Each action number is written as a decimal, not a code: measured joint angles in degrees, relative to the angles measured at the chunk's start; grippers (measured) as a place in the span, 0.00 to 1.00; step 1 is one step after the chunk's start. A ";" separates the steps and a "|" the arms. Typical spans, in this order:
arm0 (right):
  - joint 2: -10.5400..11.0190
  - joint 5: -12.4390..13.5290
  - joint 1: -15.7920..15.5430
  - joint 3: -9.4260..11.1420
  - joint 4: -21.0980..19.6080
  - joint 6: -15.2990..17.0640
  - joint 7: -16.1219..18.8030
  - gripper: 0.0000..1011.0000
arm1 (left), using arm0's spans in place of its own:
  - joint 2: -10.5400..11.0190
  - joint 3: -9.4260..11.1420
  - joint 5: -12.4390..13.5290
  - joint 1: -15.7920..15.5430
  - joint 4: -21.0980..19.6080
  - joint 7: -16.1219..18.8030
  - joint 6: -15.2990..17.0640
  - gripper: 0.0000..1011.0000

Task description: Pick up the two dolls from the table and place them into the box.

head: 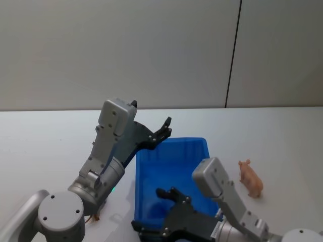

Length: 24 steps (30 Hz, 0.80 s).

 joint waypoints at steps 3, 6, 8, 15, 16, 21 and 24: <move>-0.21 -0.38 0.11 -0.34 0.17 0.18 0.45 0.99 | 0.00 0.00 0.00 0.00 0.00 0.00 0.00 0.99; -0.38 -0.67 0.20 -0.61 0.32 0.30 0.81 0.99 | 0.00 0.00 0.00 0.00 0.00 0.00 0.00 0.99; -0.46 -0.81 0.24 -0.73 0.37 0.34 0.95 0.99 | 0.00 0.00 0.00 0.00 0.00 0.01 0.00 0.99; -0.68 -1.19 0.34 -1.05 0.56 0.51 1.40 0.99 | 0.00 0.00 0.00 0.00 0.00 0.00 0.00 0.99; -0.69 -1.21 0.35 -1.08 0.56 0.51 1.43 0.99 | 0.00 0.00 0.00 0.00 0.00 0.00 0.00 0.99; -0.42 -0.55 0.39 -0.86 0.33 -0.01 1.47 0.99 | 0.00 0.00 0.00 0.00 0.00 0.00 0.00 0.99; 0.10 0.66 0.34 -0.24 -0.33 -0.89 1.16 0.99 | 0.00 0.00 0.00 0.00 0.00 0.00 0.00 0.99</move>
